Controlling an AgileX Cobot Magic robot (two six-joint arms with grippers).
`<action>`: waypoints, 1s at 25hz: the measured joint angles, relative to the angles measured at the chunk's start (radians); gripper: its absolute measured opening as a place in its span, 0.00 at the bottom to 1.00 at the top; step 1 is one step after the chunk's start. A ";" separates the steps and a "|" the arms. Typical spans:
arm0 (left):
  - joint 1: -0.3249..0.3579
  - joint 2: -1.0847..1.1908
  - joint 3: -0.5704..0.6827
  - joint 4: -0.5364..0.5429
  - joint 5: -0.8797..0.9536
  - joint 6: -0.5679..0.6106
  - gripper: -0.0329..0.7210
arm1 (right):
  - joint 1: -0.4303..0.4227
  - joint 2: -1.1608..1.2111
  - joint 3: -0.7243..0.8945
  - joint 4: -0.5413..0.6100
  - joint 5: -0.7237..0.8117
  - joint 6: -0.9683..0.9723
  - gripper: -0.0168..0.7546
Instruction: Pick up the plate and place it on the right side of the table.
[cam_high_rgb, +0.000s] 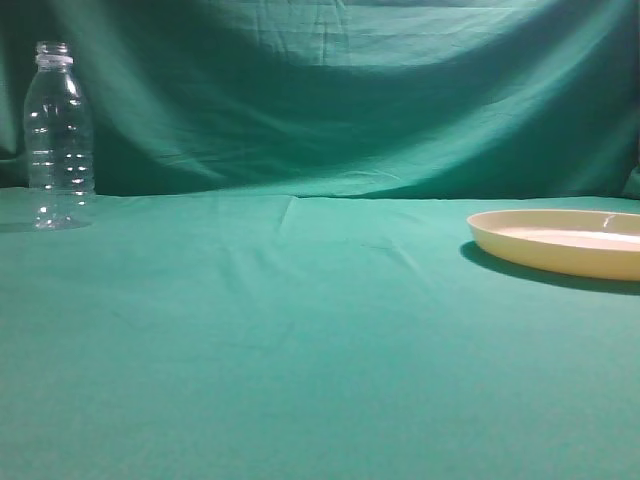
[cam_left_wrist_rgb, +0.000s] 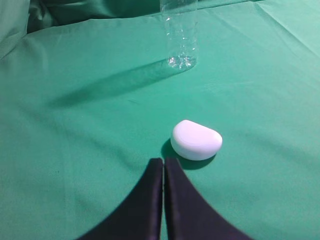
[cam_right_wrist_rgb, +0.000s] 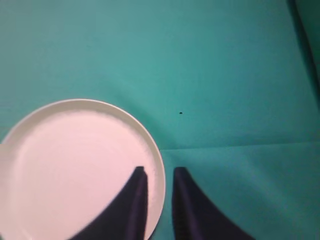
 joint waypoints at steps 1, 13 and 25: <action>0.000 0.000 0.000 0.000 0.000 0.000 0.04 | 0.000 -0.031 0.000 0.016 0.011 0.000 0.17; 0.000 0.000 0.000 0.000 0.000 0.000 0.04 | 0.000 -0.534 0.228 0.193 -0.014 -0.146 0.02; 0.000 0.000 0.000 -0.002 0.000 0.000 0.04 | 0.000 -1.000 0.491 0.221 -0.095 -0.160 0.02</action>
